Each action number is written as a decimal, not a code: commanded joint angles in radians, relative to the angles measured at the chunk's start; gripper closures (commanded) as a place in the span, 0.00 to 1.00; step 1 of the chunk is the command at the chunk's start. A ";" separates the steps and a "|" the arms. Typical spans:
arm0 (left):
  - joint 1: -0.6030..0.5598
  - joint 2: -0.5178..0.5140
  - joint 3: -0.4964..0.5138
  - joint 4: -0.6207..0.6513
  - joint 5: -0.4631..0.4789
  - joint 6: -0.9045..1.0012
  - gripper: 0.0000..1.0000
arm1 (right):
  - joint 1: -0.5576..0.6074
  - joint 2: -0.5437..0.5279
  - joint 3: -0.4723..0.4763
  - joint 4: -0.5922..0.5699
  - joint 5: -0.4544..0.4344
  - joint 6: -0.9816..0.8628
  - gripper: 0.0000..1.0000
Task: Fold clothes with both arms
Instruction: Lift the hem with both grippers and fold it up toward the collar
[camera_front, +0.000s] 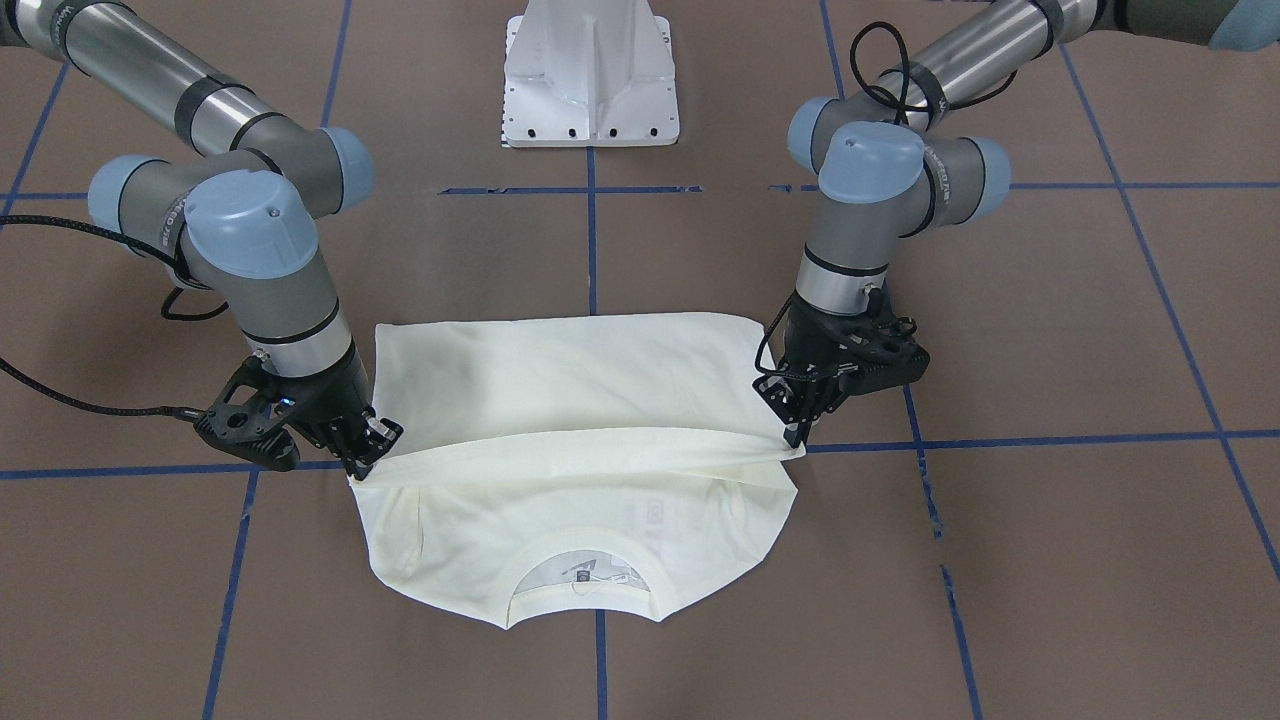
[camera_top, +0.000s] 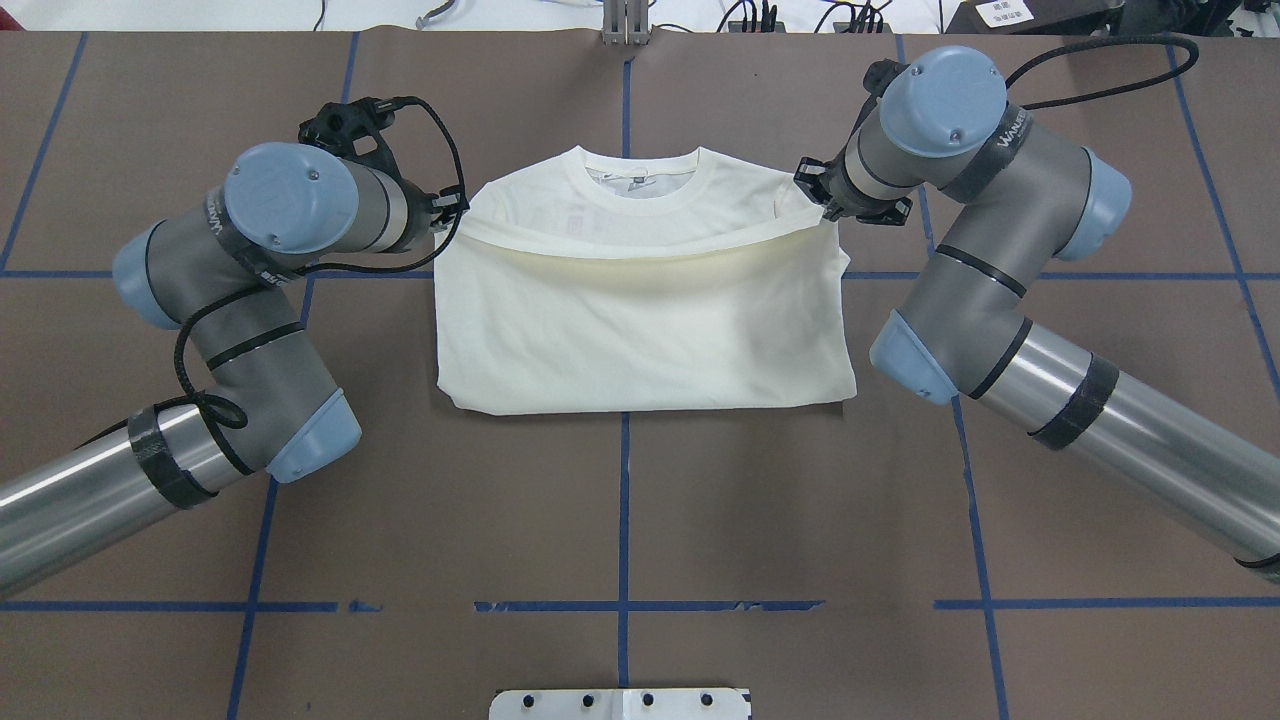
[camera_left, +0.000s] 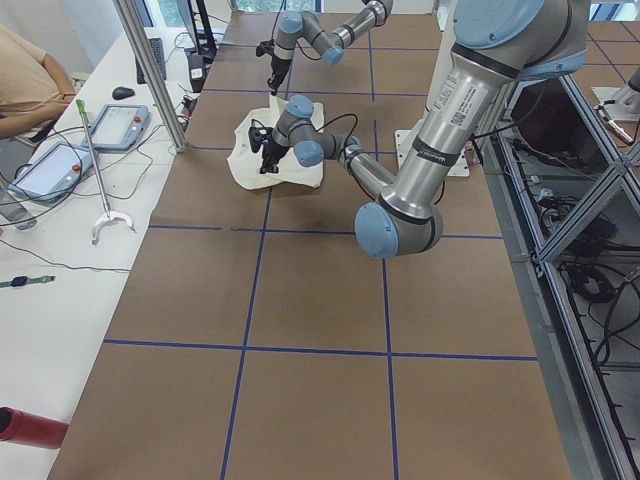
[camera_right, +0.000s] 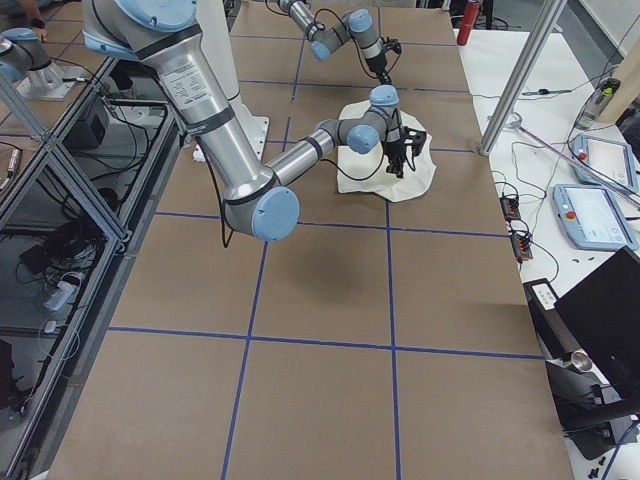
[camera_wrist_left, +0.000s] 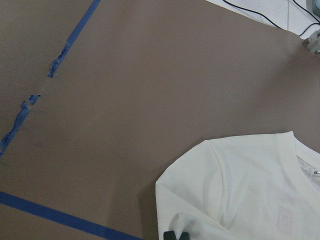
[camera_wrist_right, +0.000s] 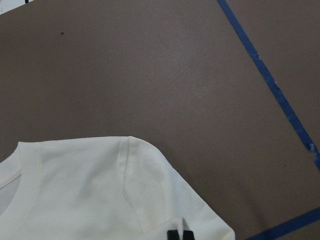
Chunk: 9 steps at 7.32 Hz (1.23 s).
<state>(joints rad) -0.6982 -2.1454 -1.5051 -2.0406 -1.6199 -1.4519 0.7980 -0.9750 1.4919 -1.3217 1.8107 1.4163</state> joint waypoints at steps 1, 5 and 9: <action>-0.001 -0.037 0.109 -0.081 0.000 0.005 1.00 | 0.016 0.016 -0.047 0.001 0.001 -0.054 1.00; -0.003 -0.041 0.121 -0.136 -0.003 0.027 0.59 | 0.017 0.041 -0.088 0.001 -0.007 -0.068 0.52; -0.015 0.053 0.095 -0.352 -0.103 0.034 0.34 | 0.026 -0.092 0.076 0.174 0.024 -0.039 0.00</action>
<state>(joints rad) -0.7096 -2.1322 -1.3995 -2.3432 -1.6572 -1.4183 0.8217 -0.9981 1.4716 -1.1789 1.8220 1.3701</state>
